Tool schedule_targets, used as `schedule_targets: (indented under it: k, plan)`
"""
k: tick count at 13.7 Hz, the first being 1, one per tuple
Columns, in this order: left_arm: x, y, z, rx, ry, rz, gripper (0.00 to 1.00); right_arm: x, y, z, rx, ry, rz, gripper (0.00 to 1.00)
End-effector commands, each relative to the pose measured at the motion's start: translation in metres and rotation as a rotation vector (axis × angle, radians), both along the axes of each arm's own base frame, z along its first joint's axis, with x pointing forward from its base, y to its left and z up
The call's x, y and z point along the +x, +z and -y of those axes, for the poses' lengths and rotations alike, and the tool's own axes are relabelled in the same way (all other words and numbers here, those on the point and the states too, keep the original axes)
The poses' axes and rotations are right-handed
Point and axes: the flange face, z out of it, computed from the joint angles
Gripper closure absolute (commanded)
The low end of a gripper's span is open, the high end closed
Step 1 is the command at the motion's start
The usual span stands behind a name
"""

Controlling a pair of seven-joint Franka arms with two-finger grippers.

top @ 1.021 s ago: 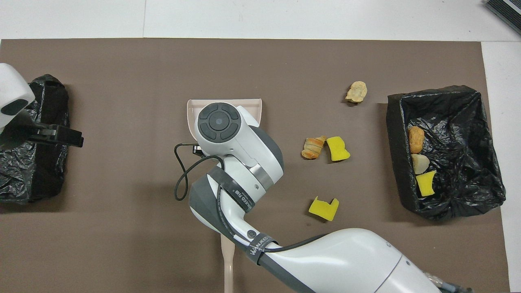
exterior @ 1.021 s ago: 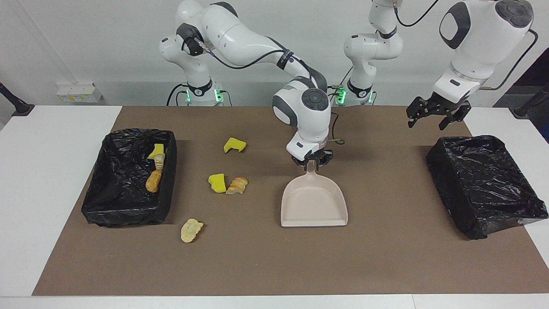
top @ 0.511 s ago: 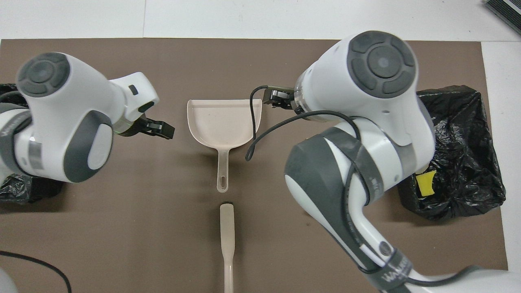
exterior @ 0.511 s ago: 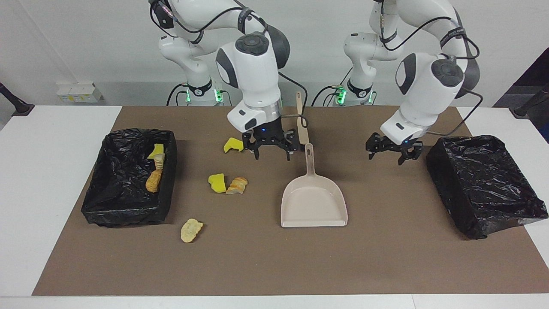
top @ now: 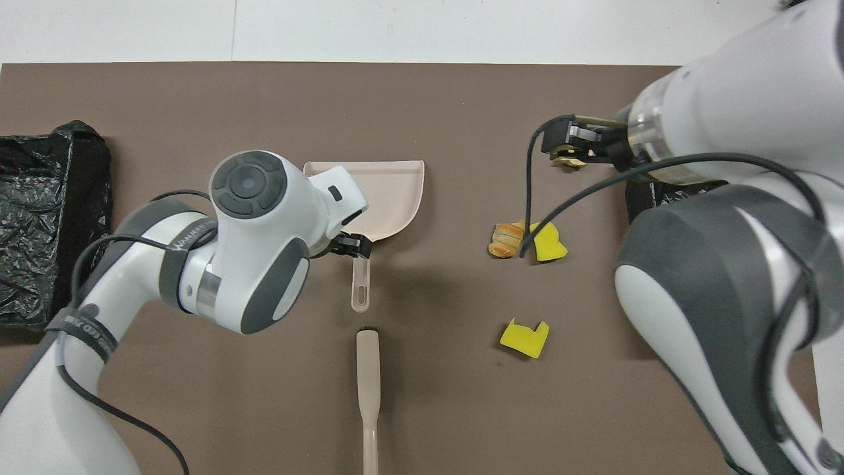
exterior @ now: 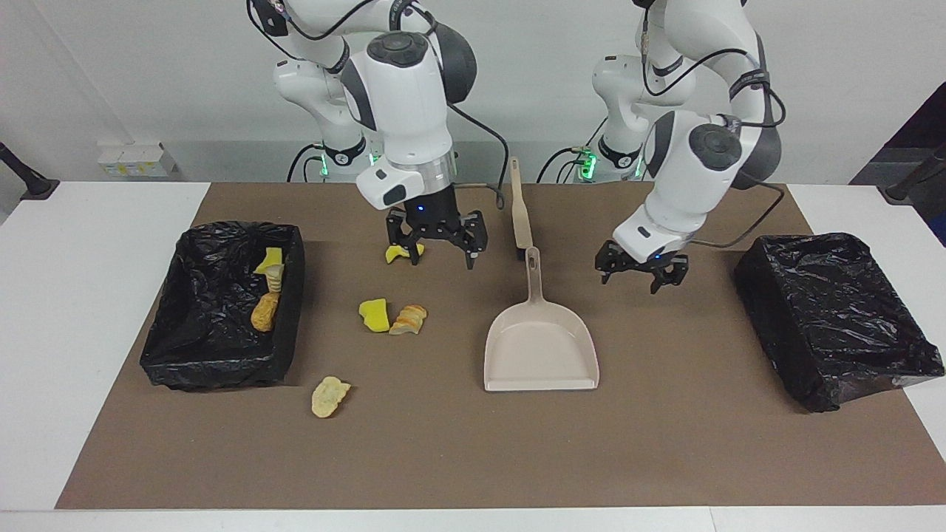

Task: Sweep and dump trash in bin

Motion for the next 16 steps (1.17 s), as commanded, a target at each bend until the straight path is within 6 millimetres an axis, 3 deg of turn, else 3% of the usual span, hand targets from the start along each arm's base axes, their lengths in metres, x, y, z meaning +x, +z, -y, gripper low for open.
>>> schedule_targets:
  k: [1, 3, 5, 7, 14, 16]
  plan:
    - [-0.018, -0.012, -0.007, -0.010, 0.018, 0.015, 0.00, -0.023, 0.003, 0.002, -0.021, 0.030, -0.042, 0.00]
    - [-0.024, -0.024, -0.010, -0.009, 0.024, 0.015, 0.02, -0.025, -0.001, 0.011, -0.031, 0.047, -0.072, 0.00]
    - [-0.026, -0.029, -0.010, -0.012, 0.010, 0.021, 0.30, -0.023, -0.009, 0.034, -0.028, 0.094, -0.085, 0.00]
    - [-0.023, -0.026, -0.008, -0.014, 0.007, 0.025, 0.51, -0.025, -0.011, 0.036, -0.032, 0.114, -0.094, 0.00]
    - [-0.021, -0.019, -0.007, -0.017, 0.014, 0.028, 0.56, -0.035, -0.015, 0.037, -0.046, 0.182, -0.113, 0.00]
    - [-0.021, -0.019, -0.007, -0.017, 0.007, 0.029, 0.93, -0.034, -0.015, 0.042, -0.043, 0.173, -0.112, 0.00]
